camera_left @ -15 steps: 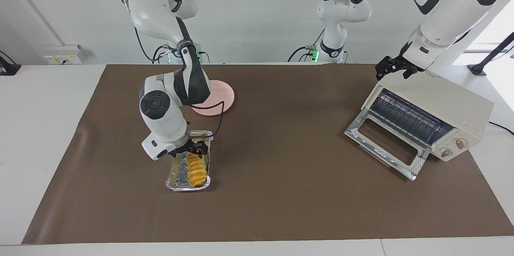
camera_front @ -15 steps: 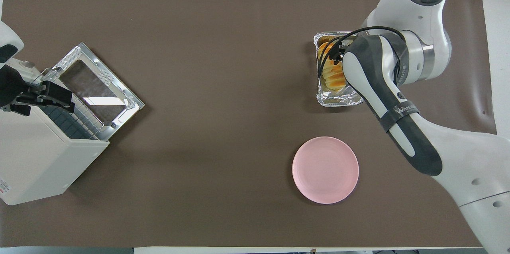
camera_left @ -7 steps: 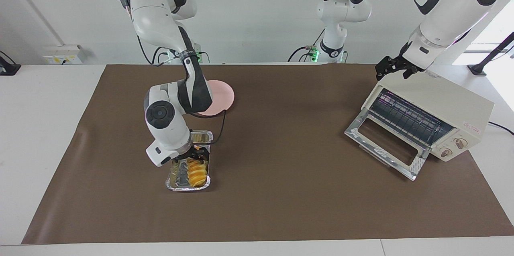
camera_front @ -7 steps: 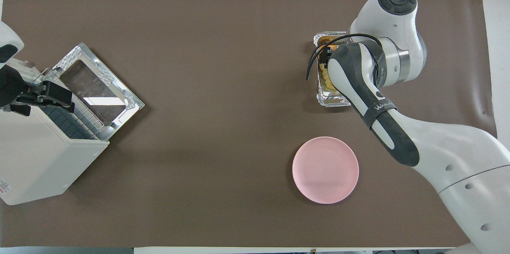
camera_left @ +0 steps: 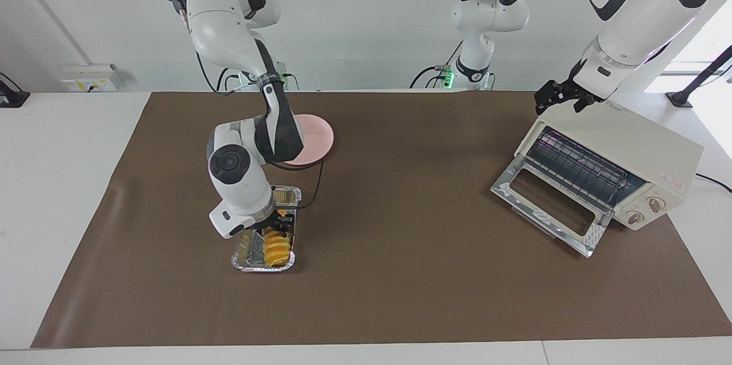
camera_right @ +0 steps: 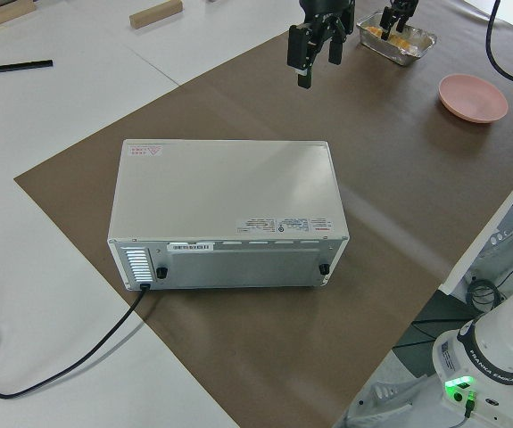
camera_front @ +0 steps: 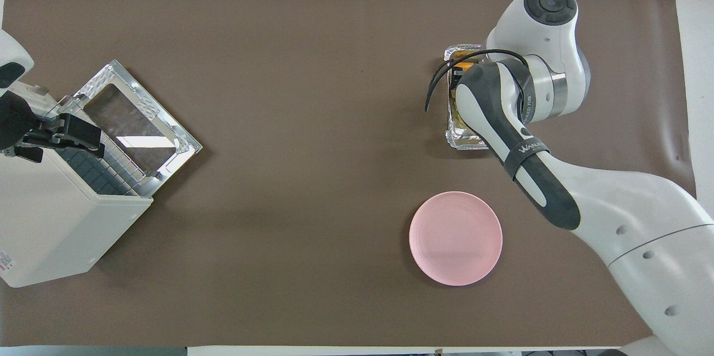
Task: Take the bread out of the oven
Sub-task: 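Grasp the bread rolls inside the foil tray with the right gripper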
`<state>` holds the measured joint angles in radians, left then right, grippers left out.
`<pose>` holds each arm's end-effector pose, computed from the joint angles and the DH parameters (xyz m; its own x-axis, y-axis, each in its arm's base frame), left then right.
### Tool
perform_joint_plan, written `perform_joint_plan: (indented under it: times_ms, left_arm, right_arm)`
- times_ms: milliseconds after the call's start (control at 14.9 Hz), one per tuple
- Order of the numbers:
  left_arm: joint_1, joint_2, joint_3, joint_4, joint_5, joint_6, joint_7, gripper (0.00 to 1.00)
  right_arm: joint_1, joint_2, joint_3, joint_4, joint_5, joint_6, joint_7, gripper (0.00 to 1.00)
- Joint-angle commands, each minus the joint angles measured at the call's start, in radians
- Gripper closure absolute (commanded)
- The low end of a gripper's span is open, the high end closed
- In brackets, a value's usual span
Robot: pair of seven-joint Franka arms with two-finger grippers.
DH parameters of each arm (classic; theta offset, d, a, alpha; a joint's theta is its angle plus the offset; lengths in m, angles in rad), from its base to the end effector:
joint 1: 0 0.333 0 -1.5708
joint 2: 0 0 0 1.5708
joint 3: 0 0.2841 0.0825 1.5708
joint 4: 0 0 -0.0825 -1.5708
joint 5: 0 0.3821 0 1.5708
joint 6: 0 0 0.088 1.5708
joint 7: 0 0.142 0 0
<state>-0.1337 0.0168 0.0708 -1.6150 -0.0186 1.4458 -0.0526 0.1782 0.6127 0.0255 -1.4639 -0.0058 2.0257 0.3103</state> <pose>0.5326 -0.0366 0.5189 0.9826 -0.0113 -0.1855 -0.0101 -0.9999 0.0076 0.6721 0.1362 0.2588 0.9928 -0.1080 -0.0512 -0.1078 -0.9942 0.0063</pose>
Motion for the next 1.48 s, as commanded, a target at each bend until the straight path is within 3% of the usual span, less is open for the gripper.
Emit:
perform_joint_plan:
  times_ms: [0, 336, 671, 873, 1410]
  left_arm:
    - [0.012, -0.008, -0.011, 0.001, 0.017, -0.01, -0.004, 0.0]
    - [0.012, -0.008, -0.011, 0.001, 0.017, -0.01, -0.004, 0.0]
    - [0.012, -0.008, -0.011, 0.001, 0.017, -0.01, -0.004, 0.0]
    - [0.012, -0.008, -0.011, 0.001, 0.017, -0.01, -0.004, 0.0]
    - [0.012, -0.008, -0.011, 0.001, 0.017, -0.01, -0.004, 0.0]
  right_arm:
    - [-0.002, 0.007, 0.001, 0.01, -0.019, 0.01, 0.023, 1.0]
    - [-0.005, 0.001, 0.001, 0.016, -0.022, -0.036, 0.016, 1.0]
    - [-0.016, -0.001, 0.001, 0.126, -0.022, -0.191, 0.012, 1.0]
    - [-0.011, -0.013, 0.002, 0.14, -0.019, -0.225, 0.012, 1.0]
    - [0.001, -0.224, 0.013, 0.103, -0.002, -0.445, 0.021, 1.0]
